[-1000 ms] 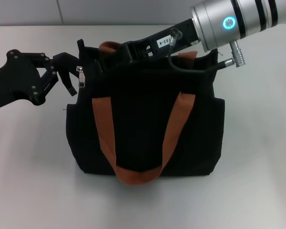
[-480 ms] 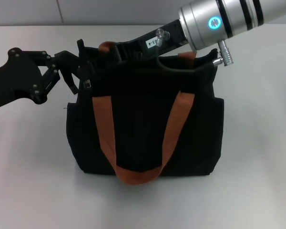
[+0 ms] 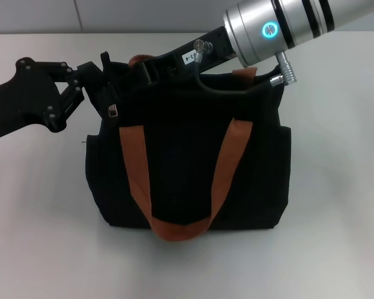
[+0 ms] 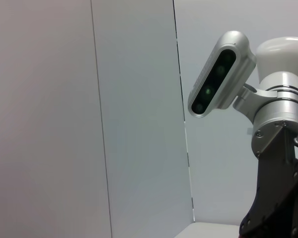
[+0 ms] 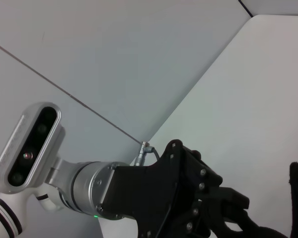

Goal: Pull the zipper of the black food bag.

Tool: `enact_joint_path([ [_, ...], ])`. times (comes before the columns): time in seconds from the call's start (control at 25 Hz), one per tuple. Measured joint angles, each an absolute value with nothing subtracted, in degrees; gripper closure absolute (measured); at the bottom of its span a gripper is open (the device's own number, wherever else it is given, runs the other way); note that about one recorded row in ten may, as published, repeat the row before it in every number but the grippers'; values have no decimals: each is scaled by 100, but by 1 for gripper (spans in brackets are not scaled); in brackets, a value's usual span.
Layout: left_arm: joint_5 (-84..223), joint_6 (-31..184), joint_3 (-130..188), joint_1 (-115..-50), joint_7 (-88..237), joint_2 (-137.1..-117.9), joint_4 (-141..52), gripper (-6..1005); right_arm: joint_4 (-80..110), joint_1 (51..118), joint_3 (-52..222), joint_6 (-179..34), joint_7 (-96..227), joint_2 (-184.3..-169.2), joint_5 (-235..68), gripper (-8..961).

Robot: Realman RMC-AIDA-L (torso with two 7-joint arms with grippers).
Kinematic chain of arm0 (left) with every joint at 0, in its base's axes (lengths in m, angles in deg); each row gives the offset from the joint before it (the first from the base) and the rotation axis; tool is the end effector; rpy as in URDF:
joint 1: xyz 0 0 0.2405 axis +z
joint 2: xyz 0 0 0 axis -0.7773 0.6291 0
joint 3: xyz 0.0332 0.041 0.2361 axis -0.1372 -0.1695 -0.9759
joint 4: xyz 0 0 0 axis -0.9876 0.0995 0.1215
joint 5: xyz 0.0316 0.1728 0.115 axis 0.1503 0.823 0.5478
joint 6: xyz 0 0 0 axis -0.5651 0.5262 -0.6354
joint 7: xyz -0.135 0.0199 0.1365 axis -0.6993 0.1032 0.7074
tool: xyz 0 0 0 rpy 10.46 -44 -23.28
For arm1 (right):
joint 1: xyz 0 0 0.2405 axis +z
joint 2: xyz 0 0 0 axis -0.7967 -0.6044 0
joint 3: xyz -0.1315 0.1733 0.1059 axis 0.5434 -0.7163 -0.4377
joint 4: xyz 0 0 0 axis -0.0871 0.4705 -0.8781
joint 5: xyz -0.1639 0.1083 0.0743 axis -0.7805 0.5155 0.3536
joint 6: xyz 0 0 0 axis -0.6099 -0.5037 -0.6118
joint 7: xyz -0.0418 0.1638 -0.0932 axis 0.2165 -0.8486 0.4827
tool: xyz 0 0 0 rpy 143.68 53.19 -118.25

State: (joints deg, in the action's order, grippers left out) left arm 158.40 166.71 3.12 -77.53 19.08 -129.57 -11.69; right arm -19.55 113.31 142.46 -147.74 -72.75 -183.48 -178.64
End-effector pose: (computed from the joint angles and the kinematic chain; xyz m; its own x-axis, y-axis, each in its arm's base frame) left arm -0.2267 0.3354 0.0243 0.7381 -0.0892 0.6688 0.2760 -0.8646 -0.4199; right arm 0.0287 0.3773 -0.0957 0.6408 -0.7534 -0.1479 -0.7080 -0.6543 0.2659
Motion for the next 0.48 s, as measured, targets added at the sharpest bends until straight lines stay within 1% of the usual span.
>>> enact_joint_path([
  [0.12,15840,16683,312,-7755,1901,-12953,-1170,950,-1969,11309,14245,-14764,-7275,-18349,-17864,597],
  [0.32,15840,16673,351,-7756,1887,-12949,-1172,947,-1990,11311,14245,-14786,-7275,-18349,-17840,605],
  [0.48,15840,16687,372,-7755,1878,-12951,-1172,945,-1996,11317,14244,-14795,-7275,-18352,-17822,640],
])
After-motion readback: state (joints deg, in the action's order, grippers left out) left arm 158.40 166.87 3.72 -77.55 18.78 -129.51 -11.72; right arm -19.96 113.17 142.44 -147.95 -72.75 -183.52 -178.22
